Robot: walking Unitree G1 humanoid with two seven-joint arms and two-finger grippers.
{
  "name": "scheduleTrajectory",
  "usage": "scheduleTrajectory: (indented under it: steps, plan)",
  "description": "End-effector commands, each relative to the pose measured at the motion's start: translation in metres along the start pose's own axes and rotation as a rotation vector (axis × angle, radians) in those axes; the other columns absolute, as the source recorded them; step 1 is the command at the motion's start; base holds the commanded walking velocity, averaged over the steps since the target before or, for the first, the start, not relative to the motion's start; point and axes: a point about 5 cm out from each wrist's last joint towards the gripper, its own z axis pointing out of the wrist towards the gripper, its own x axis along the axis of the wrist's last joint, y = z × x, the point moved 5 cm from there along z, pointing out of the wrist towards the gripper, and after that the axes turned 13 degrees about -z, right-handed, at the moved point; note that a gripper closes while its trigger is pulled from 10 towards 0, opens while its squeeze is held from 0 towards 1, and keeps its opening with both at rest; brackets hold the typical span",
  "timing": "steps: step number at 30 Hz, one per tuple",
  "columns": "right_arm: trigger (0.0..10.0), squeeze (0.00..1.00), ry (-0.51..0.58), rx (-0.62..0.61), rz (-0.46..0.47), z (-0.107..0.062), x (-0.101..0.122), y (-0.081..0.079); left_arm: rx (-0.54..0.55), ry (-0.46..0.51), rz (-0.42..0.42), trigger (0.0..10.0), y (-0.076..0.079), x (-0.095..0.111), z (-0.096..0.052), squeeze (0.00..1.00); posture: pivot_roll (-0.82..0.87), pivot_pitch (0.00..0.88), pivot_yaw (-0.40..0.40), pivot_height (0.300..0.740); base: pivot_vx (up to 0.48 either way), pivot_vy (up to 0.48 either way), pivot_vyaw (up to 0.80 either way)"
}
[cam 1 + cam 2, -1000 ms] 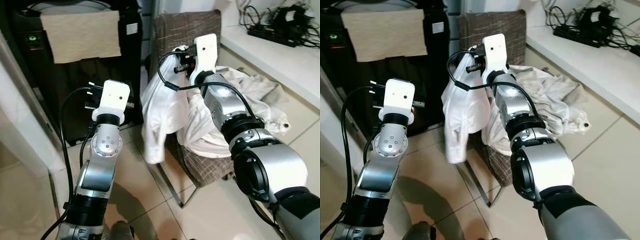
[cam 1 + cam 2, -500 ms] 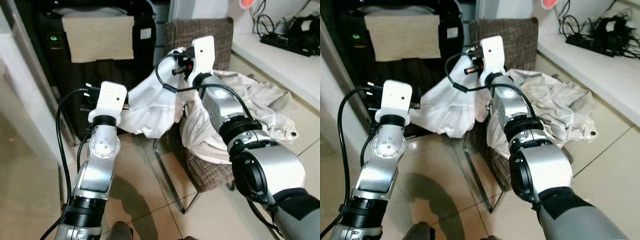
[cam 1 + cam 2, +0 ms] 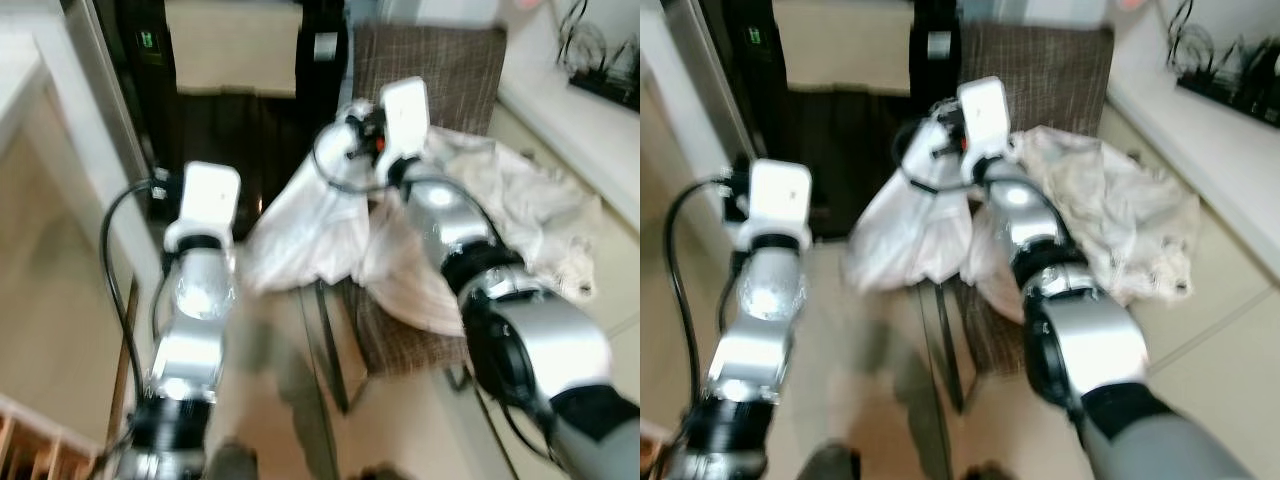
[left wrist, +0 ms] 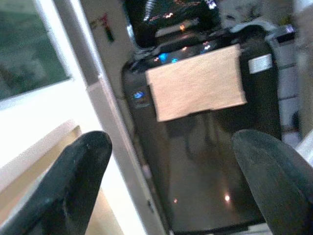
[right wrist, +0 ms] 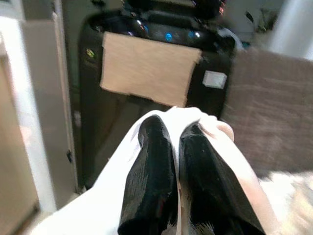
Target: Clothes washing
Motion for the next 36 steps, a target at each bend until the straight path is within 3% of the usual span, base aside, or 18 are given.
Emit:
scheduleTrajectory:
  steps: [1,3,6,10,14,17,22,28,36]
  plan:
    - [10.0,0.0,0.052,-0.007,-0.035,0.004,0.018,0.003,0.008,0.023,0.01,10.0,-0.002,0.006,0.002,0.0,0.15,0.0,-0.082,0.74,0.0,0.0,0.0]
    - [10.0,0.0,0.069,-0.006,-0.034,0.003,0.019,0.003,-0.037,0.022,-0.039,10.0,0.001,0.006,0.0,0.0,0.14,0.001,-0.082,0.74,0.0,0.0,0.0]
    - [10.0,0.0,0.166,-0.019,-0.009,0.003,0.036,0.005,-0.001,0.01,-0.079,10.0,-0.008,0.003,0.0,0.0,0.14,0.006,-0.085,0.74,0.48,0.0,0.0]
    - [10.0,0.0,0.202,-0.001,-0.034,0.004,0.047,0.003,-0.006,0.015,-0.102,10.0,-0.006,0.005,-0.002,0.0,0.14,0.01,-0.087,0.74,0.409,0.161,0.0]
    - [10.0,0.0,0.18,0.009,-0.019,0.004,0.042,0.003,-0.012,0.01,-0.109,10.0,-0.004,0.005,-0.002,0.0,0.15,0.014,-0.088,0.74,0.292,0.378,0.35]
    - [10.0,0.0,0.166,0.005,-0.039,0.004,0.039,0.004,-0.008,0.011,-0.068,10.0,-0.002,0.005,-0.002,0.0,0.15,0.017,-0.088,0.74,0.0,0.454,0.59]
    - [10.0,0.0,0.167,0.051,-0.068,0.003,0.037,-0.003,0.002,-0.009,-0.036,10.0,-0.001,0.001,-0.001,0.0,0.14,0.018,-0.086,0.74,0.0,0.0,0.54]
    - [10.0,0.0,0.155,0.011,-0.033,0.003,0.034,0.003,-0.04,0.031,-0.044,10.0,0.004,0.008,-0.003,0.0,0.14,0.019,-0.084,0.74,0.0,0.0,0.48]
    - [10.0,0.0,0.186,-0.07,-0.04,0.001,0.043,0.018,-0.089,0.037,-0.061,10.0,0.008,0.011,-0.005,0.0,0.14,0.021,-0.082,0.74,0.469,0.0,0.0]
